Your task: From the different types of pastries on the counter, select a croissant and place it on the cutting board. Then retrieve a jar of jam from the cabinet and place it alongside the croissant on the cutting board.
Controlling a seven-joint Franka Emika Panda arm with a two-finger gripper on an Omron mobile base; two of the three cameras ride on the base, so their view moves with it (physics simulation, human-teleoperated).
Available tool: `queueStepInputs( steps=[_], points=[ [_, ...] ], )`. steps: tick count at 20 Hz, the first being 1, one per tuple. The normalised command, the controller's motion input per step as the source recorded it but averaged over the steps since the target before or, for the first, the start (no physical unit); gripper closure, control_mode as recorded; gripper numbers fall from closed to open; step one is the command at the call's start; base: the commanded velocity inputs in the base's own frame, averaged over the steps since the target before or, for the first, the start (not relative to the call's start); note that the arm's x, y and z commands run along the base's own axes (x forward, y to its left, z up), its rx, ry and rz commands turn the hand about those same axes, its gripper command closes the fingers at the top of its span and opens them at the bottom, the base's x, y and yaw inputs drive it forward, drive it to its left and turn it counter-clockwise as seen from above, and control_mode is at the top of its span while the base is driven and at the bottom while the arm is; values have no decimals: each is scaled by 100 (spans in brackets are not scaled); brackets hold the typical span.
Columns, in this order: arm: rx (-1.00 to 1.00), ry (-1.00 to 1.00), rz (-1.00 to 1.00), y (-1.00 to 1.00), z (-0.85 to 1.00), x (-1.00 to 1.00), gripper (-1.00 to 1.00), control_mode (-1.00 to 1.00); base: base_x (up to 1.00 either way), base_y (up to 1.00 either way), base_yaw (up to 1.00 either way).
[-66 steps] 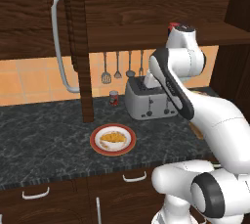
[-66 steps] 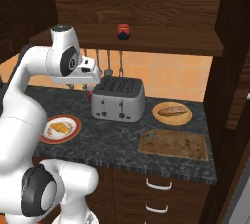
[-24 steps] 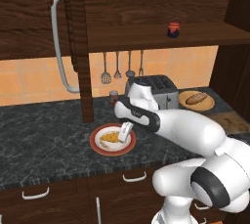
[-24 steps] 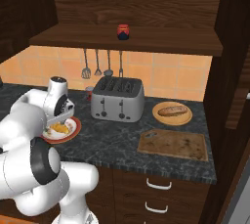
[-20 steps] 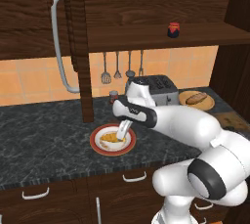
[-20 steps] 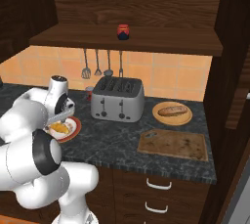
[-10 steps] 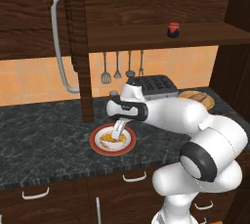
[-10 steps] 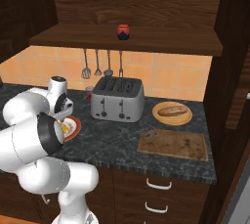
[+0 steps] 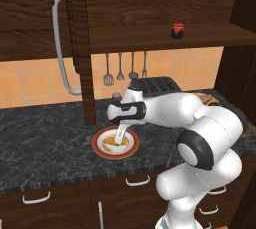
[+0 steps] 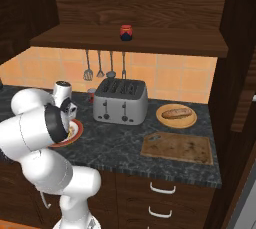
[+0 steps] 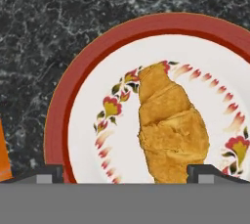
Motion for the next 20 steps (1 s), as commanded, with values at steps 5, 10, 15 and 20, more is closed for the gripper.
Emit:
queueStepInputs(
  steps=[5,10,15,20],
  points=[
    [0,0,4,1,-15,18,-100,-100,0,0,0],
    [0,0,2,6,-19,13,-100,-100,0,0,0],
    [0,0,0,12,-21,18,-100,-100,0,0,0],
    [0,0,0,16,-50,0,-100,-100,0,0,0]
  ],
)
